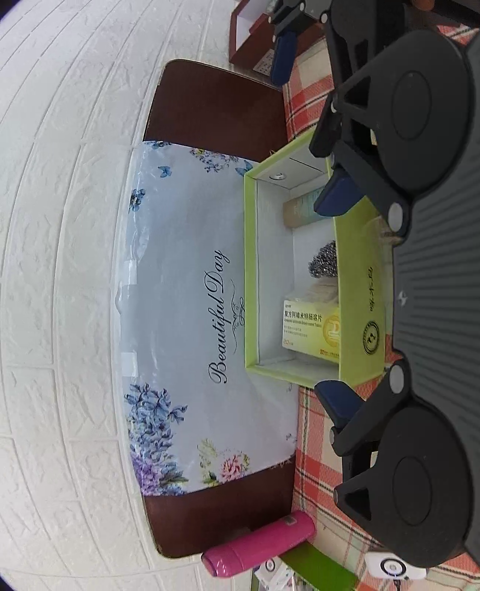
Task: Organize objects
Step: 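Lower both held items into the lime-green box and open both tools, then grasp the tan box with the left tool while the right grasps the Mentos tin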
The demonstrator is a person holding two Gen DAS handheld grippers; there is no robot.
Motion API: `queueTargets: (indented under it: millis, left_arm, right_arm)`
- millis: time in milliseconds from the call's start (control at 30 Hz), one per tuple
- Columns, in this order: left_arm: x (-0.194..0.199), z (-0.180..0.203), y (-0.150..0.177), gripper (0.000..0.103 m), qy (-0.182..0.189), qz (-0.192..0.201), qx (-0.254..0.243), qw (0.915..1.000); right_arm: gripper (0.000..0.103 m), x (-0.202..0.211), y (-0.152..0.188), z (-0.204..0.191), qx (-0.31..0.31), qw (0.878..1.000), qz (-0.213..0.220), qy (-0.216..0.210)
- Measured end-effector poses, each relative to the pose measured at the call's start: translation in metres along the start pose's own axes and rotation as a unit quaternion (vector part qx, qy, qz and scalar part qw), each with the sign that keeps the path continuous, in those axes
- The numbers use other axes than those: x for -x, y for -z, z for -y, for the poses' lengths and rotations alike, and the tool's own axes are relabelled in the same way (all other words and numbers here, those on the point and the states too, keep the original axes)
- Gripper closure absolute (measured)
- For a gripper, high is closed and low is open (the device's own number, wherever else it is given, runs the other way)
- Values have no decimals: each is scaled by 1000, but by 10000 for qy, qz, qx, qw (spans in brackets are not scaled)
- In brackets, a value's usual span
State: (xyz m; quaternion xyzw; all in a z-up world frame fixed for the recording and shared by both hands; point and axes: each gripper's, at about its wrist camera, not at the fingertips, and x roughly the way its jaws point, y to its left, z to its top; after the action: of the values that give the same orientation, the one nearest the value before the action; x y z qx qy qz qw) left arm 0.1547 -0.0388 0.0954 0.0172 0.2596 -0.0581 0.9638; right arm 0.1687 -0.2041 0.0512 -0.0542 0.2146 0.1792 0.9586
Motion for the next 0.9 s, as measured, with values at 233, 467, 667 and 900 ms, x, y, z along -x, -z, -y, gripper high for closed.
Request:
queueTargets:
  millis: [233, 467, 667, 900]
  left_arm:
    - [35, 6, 31, 5, -60, -10, 8, 10000]
    - [52, 5, 58, 4, -19, -188, 134, 9997]
    - [60, 4, 78, 5, -14, -353, 178, 9992]
    - [66, -8, 104, 4, -25, -502, 231, 9985]
  right_arm:
    - [0, 44, 27, -9, -33, 9999, 49, 124]
    - [0, 75, 56, -11, -337, 9994, 21, 102]
    - [0, 90, 78, -13, -536, 9985, -57, -2]
    - [0, 100, 100, -20, -516, 9985, -187, -86]
